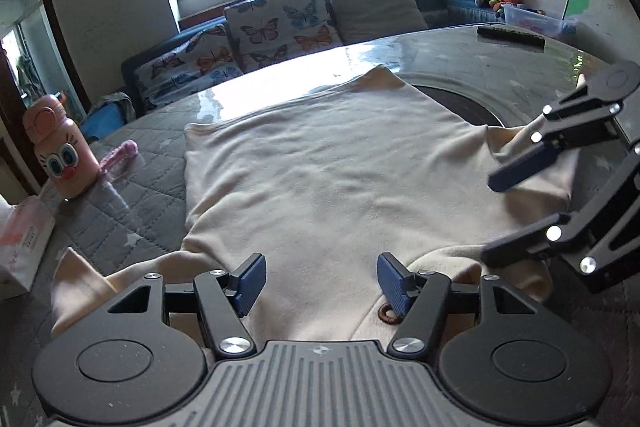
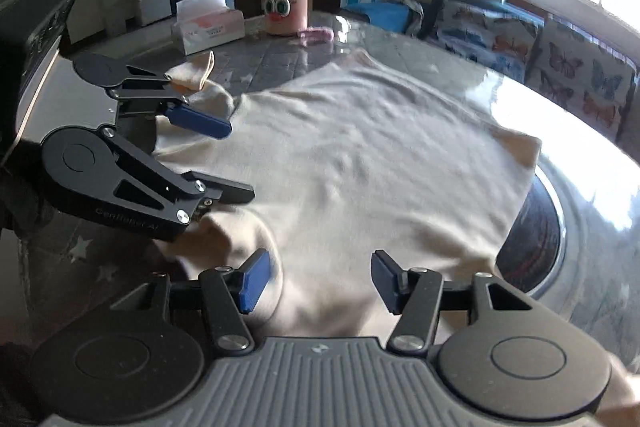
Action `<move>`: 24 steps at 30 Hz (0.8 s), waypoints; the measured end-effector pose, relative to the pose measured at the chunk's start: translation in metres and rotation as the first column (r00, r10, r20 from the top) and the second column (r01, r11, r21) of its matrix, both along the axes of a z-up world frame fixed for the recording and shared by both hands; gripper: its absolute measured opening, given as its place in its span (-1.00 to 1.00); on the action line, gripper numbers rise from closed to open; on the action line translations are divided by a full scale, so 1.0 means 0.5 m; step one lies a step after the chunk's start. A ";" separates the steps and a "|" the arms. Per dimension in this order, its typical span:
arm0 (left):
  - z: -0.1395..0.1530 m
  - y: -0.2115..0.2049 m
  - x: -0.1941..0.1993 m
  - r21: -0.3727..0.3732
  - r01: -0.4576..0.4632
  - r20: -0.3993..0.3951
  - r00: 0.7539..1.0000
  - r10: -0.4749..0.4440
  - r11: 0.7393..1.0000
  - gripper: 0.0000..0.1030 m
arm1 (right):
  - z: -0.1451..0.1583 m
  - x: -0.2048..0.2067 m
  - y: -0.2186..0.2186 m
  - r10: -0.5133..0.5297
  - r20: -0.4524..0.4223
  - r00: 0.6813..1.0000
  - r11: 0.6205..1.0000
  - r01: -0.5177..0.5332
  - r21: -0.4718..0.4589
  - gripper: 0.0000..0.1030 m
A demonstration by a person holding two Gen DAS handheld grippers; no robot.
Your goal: Fold clothes
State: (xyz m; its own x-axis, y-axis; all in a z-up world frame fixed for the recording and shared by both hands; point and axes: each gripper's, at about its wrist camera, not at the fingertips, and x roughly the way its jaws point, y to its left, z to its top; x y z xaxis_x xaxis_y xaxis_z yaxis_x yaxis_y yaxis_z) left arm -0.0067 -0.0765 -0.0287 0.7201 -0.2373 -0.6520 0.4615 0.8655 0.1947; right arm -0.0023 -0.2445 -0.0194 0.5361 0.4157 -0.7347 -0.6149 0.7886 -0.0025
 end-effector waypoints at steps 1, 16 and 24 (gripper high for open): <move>0.002 0.003 -0.002 -0.003 -0.002 0.001 1.000 0.002 1.000 0.27 | -0.003 -0.006 -0.003 -0.004 -0.001 1.000 1.000 0.004 0.000 0.11; 0.040 -0.023 -0.014 -0.092 0.006 0.039 0.999 -0.002 0.996 0.56 | 0.027 -0.041 -0.220 -0.388 -0.016 0.921 0.912 0.387 0.137 0.21; 0.027 -0.062 -0.017 -0.104 0.043 0.013 0.999 -0.042 0.994 0.58 | 0.010 -0.039 -0.379 -0.659 -0.044 0.751 0.736 0.655 0.170 0.15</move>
